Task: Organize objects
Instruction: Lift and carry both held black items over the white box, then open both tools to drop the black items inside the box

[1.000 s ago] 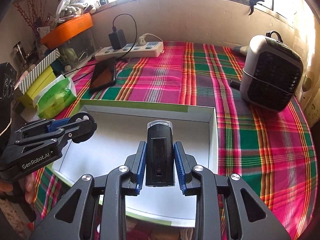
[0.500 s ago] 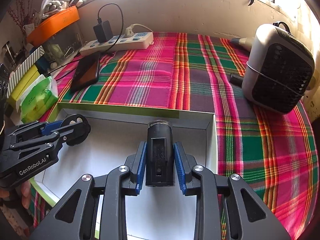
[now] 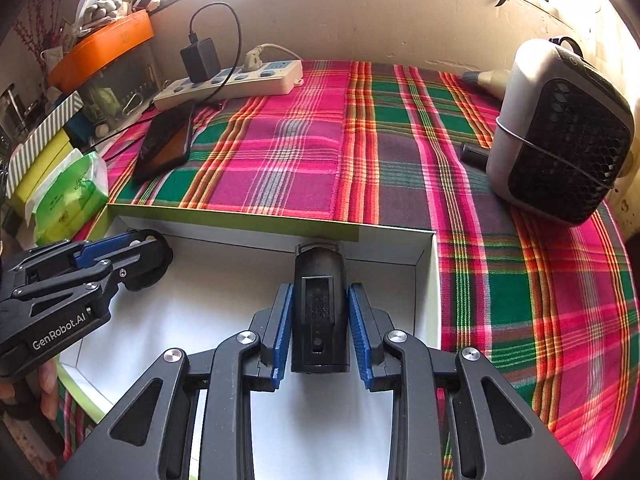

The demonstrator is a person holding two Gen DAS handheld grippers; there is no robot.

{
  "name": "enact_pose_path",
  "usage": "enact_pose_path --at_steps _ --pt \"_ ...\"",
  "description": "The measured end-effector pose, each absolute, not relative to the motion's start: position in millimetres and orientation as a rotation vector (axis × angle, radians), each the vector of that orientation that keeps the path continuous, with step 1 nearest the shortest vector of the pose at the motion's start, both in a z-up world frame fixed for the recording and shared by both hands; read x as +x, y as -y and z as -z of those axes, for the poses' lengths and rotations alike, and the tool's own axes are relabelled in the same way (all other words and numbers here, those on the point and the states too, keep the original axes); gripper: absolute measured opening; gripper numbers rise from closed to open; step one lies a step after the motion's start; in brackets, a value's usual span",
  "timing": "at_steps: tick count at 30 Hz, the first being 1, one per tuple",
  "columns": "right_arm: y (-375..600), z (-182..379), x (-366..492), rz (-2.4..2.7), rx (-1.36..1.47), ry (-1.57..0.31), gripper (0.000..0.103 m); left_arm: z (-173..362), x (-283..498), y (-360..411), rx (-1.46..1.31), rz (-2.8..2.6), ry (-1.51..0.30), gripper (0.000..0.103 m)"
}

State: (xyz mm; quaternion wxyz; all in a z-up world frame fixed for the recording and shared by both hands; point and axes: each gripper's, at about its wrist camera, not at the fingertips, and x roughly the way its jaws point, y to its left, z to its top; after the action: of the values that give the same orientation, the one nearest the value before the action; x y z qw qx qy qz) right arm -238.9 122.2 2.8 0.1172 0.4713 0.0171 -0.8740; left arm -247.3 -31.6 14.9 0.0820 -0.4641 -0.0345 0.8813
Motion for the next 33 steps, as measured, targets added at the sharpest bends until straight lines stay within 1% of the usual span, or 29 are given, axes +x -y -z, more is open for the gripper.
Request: enact_pose_path --at_steps 6,8,12,14,16,17,33 --pt "-123 -4 -239 2.566 1.376 -0.024 0.029 -15 -247 32 -1.385 -2.63 0.111 0.028" --pt "-124 -4 -238 2.564 1.374 -0.016 0.029 -16 -245 32 -1.381 -2.627 0.122 0.032" --pt "-124 -5 -236 2.57 1.366 0.002 0.029 -17 -240 32 -1.376 -2.631 0.133 0.033" --pt "-125 -7 -234 2.571 1.357 0.024 0.032 -19 -237 32 -1.368 -2.637 0.139 0.034" --pt "-127 -9 -233 2.575 1.349 0.04 0.041 -21 -234 33 -1.362 -2.639 0.14 0.035" --pt "-128 -10 -231 2.578 1.344 0.047 0.042 -22 -232 33 -1.36 -2.642 0.141 0.035" --pt "-138 -38 -186 2.611 1.254 0.086 0.042 -50 -180 39 -1.266 -2.694 0.184 0.035"
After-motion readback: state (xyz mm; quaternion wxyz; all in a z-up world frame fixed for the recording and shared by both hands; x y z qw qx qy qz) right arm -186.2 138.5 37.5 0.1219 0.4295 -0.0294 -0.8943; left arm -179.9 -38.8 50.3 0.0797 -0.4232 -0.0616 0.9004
